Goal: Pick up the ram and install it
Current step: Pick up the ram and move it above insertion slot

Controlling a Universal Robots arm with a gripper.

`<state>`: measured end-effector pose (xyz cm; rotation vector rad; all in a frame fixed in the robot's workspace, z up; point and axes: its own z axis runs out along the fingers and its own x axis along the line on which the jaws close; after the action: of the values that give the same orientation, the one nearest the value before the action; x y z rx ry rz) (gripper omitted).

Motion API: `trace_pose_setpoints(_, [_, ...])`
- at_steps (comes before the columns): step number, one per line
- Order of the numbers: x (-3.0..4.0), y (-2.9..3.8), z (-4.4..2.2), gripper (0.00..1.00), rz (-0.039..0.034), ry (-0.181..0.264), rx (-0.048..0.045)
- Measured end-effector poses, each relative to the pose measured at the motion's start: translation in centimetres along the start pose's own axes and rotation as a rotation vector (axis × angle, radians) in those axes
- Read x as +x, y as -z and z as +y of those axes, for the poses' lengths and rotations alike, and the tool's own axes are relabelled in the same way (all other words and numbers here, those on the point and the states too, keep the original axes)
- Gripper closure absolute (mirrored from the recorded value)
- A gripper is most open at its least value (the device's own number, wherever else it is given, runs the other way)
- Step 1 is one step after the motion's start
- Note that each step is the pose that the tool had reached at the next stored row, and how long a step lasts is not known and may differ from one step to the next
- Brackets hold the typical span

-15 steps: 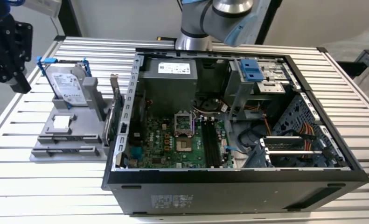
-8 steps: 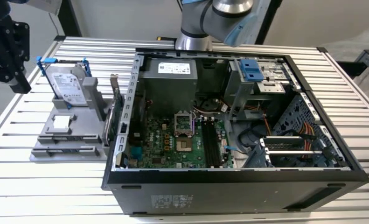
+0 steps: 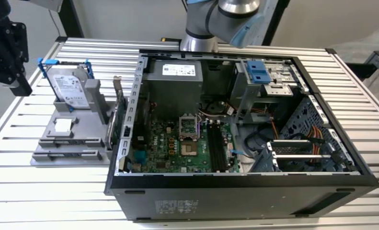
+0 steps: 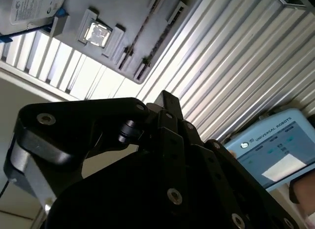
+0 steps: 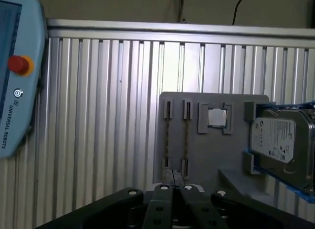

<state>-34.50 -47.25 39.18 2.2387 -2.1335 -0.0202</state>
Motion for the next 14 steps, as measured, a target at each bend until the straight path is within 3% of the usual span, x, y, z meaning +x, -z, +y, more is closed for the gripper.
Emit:
trace_pose_setpoints(7, [0.0,-0.01,0.0,1.0,-0.0225,0.058,0.0029])
trace_pose_setpoints(10, [0.0,-0.01,0.0,1.0,-0.047,0.063,0.005])
trace_pose_setpoints(11, [0.0,0.0,0.0,1.0,-0.0511,0.064,0.0052])
trace_pose_setpoints(14, [-0.01,0.0,0.0,1.0,-0.0522,0.064,0.0053])
